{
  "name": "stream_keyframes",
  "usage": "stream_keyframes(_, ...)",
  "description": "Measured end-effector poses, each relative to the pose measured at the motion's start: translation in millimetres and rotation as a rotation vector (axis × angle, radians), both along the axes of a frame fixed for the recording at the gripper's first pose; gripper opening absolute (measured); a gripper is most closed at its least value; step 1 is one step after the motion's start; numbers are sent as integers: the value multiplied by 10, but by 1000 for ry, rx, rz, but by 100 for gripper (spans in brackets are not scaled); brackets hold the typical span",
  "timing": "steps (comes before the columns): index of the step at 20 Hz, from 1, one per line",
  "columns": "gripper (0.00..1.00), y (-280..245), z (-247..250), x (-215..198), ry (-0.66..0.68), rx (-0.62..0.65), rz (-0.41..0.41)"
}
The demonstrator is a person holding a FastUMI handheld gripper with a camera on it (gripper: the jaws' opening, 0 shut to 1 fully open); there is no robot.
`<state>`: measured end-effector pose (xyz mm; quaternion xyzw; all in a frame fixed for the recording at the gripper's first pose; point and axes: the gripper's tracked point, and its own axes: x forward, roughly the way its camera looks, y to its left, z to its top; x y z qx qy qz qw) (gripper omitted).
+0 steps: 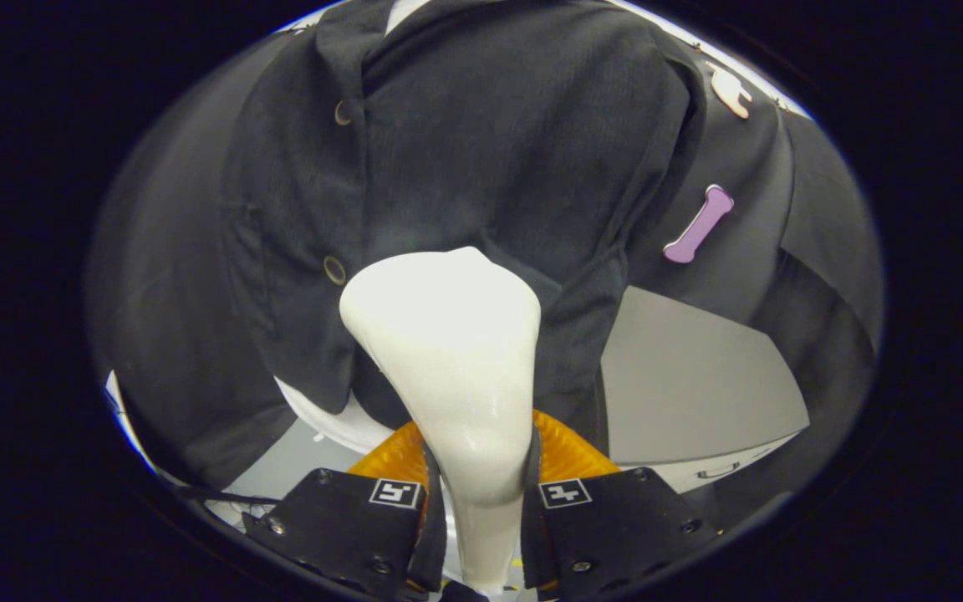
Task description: Iron the clothes twice with a garment steamer, once on the left side and once on the right side.
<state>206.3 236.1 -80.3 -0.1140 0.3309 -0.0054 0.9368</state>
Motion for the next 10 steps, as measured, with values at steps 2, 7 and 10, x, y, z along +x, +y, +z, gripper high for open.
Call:
stream_keyframes(2,38,-72,-213,-34,37,18,-20)
stream_keyframes(7,38,-194,-628,-111,96,19,-55)
stream_keyframes(10,38,-181,-739,-119,102,17,-61)
